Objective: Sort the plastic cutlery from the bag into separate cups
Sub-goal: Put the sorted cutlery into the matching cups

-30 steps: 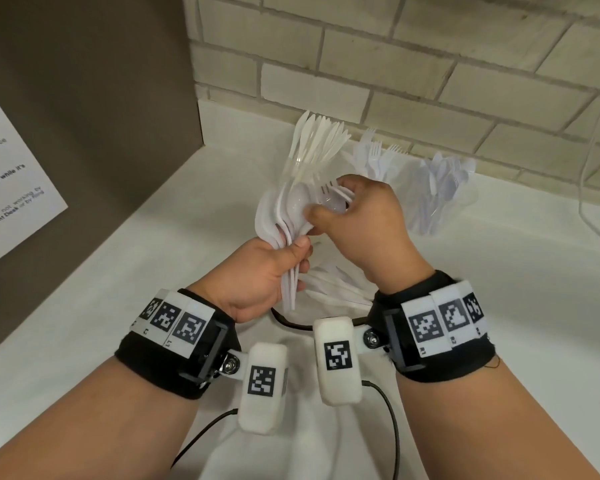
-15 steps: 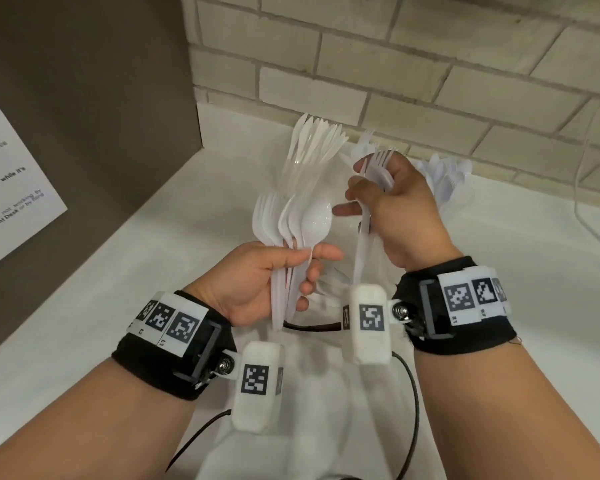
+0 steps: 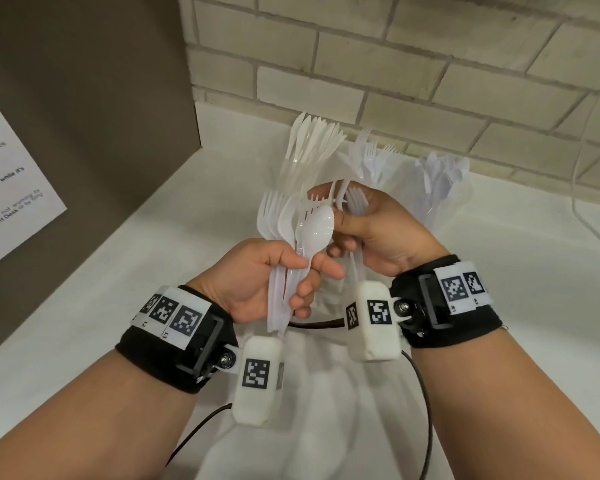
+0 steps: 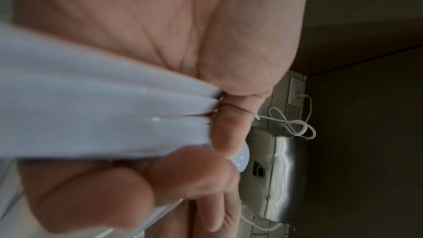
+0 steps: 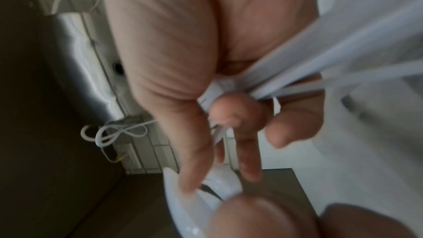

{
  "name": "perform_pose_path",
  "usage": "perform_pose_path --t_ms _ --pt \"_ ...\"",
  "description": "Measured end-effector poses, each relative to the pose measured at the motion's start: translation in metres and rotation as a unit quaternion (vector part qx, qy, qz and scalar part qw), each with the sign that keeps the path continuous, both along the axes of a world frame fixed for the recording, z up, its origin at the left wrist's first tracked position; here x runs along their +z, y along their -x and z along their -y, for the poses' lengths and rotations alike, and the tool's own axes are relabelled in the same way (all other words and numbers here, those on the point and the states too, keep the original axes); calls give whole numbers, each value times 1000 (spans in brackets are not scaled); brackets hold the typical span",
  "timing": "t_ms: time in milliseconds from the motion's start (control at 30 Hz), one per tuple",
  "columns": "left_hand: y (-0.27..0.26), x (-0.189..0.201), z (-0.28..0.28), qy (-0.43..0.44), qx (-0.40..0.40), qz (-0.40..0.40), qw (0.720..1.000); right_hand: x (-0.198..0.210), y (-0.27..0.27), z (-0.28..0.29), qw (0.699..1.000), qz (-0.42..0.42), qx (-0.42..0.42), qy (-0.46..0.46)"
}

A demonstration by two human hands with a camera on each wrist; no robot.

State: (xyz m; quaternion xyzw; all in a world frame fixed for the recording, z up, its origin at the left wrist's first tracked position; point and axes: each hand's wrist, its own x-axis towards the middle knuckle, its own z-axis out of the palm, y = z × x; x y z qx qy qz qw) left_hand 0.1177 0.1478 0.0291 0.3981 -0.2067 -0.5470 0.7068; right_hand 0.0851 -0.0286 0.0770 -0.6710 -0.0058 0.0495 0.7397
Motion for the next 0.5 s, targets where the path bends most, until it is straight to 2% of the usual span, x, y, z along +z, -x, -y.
perform_pose_path --t_ms 233,367,500 --pt "4 2 9 -23 -34 12 999 -1 0 -10 998 10 49 31" --pt "3 2 10 -27 -42 8 999 -1 -3 -13 1000 1 6 20" --pt "2 2 7 -33 -8 3 999 0 -5 -5 997 0 -60 -45"
